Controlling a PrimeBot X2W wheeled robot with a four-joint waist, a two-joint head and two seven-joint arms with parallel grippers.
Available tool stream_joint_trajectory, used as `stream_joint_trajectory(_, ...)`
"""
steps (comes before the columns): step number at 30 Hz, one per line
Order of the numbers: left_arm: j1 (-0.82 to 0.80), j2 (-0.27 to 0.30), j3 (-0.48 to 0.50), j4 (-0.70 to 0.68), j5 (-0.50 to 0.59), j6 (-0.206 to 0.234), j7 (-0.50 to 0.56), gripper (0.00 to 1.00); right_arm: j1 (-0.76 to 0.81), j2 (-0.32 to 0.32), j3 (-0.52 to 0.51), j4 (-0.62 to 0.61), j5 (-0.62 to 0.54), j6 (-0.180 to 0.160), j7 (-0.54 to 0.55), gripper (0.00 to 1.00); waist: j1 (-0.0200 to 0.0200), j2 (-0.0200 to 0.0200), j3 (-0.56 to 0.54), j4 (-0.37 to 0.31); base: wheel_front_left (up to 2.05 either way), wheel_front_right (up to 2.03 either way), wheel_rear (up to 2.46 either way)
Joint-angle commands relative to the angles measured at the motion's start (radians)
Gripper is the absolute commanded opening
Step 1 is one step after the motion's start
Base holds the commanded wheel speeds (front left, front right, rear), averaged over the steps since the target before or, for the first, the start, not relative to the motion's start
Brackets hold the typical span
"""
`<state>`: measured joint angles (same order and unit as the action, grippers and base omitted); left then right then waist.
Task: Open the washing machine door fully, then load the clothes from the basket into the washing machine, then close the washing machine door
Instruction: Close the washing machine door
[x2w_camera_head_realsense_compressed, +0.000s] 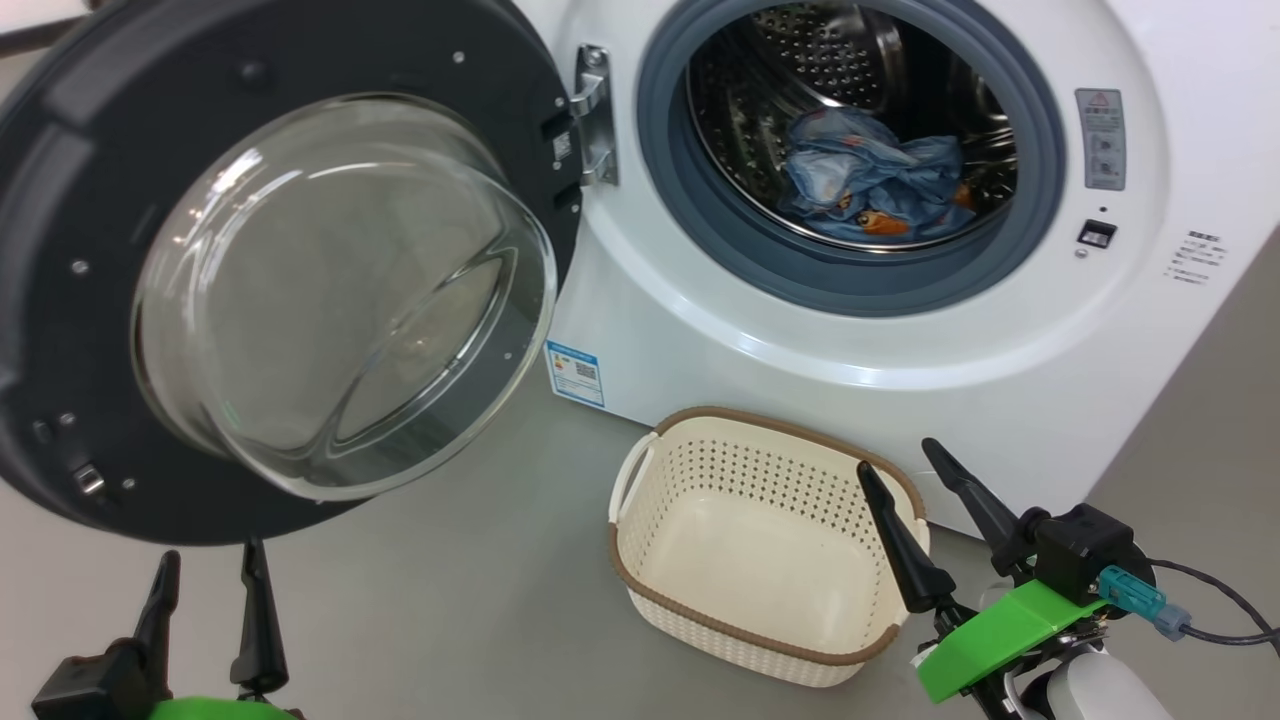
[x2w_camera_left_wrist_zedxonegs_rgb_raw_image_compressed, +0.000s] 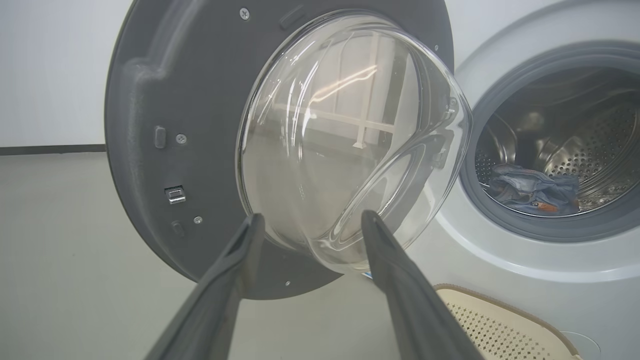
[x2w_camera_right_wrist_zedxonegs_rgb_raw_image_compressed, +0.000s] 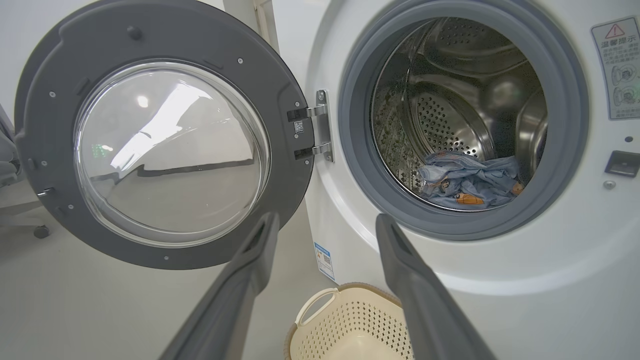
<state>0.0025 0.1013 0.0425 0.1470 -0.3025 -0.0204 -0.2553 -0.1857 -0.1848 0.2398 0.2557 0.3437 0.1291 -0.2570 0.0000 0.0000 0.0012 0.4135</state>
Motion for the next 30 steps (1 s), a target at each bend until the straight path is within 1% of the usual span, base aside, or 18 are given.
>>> stream_joint_trajectory(1,-0.019,0.018,0.036,-0.019,0.017,0.008,-0.006,1.00,-0.006,0.000,0.017,-0.021,-0.007,0.002,-0.005,1.00,0.0000,0.0000,-0.002,0.014,0.00,0.00,0.00)
stream_joint_trajectory(7,-0.018,0.017,0.036,-0.020,0.018,0.015,-0.006,1.00,-0.006,0.001,0.018,-0.020,-0.008,0.002,-0.005,1.00,0.0000,0.0000,-0.005,0.023,0.00,0.00,0.00)
stream_joint_trajectory(17,-0.018,0.019,0.037,-0.019,0.007,0.017,-0.006,1.00,-0.006,-0.001,0.020,-0.026,-0.002,0.002,-0.005,1.00,0.0000,0.0000,-0.005,0.018,0.00,0.00,0.00)
stream_joint_trajectory(24,-0.015,0.058,0.047,-0.035,0.010,0.013,-0.002,1.00,-0.002,-0.001,0.015,-0.028,0.001,0.002,-0.005,1.00,0.0000,0.0000,-0.009,0.021,0.00,0.00,0.00)
stream_joint_trajectory(30,-0.028,0.090,0.069,-0.084,0.000,0.014,0.014,1.00,0.010,0.000,0.009,-0.029,0.006,0.002,-0.005,1.00,0.0000,0.0000,-0.019,0.031,0.00,0.00,0.00)
